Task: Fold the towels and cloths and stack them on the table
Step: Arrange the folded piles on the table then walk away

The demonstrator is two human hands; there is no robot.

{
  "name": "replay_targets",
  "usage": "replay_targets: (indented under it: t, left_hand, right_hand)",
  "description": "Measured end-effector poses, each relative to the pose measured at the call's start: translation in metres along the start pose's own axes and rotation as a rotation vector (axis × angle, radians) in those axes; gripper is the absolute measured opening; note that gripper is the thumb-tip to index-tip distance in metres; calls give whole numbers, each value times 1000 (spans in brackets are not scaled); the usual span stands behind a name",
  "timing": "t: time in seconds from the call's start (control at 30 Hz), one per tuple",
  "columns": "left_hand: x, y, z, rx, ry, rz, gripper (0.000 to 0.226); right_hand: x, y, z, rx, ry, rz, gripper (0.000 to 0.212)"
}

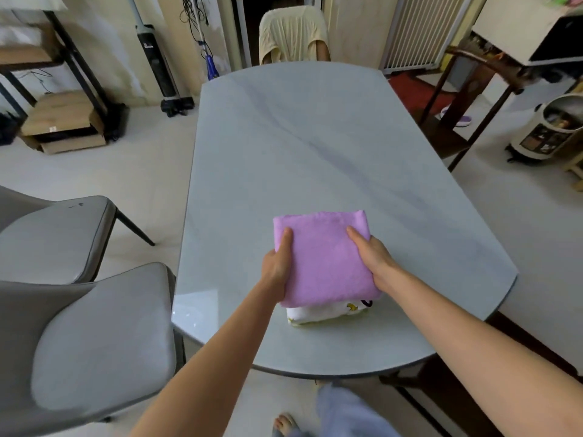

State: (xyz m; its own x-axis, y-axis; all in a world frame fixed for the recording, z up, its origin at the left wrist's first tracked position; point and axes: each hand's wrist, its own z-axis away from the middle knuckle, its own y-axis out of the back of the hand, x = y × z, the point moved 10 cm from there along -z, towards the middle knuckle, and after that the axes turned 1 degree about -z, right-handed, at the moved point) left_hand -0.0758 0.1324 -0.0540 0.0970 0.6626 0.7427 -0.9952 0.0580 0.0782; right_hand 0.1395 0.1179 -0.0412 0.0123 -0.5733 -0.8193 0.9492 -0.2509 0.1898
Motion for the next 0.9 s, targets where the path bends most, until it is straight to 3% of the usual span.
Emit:
replay_targets:
  t: [0.17, 0.3, 0.43, 0.6, 0.7, 0.9]
  left_hand:
    - [-16, -4, 3, 103, -38, -77, 58]
    - [-18, -2, -6, 209, -74, -159, 60]
    - [-38, -2, -13, 186, 92, -113, 96]
    - [-57, -19, -19, 61, 220, -44, 136]
    - [-60, -20, -25, 59, 237, -47, 138]
    - [-80, -24, -40, 4, 280, 40, 129]
  right_hand:
    - [22, 8, -3, 32, 36, 69, 36]
    - [25, 11, -18, 60, 56, 155, 38]
    - [43, 10, -31, 36, -101, 191, 77]
    - [80, -11, -34, -188, -354, 21, 106]
    - [74, -21, -34, -294, -352, -12, 75]
    - [77, -37, -40, -412, -319, -91, 52]
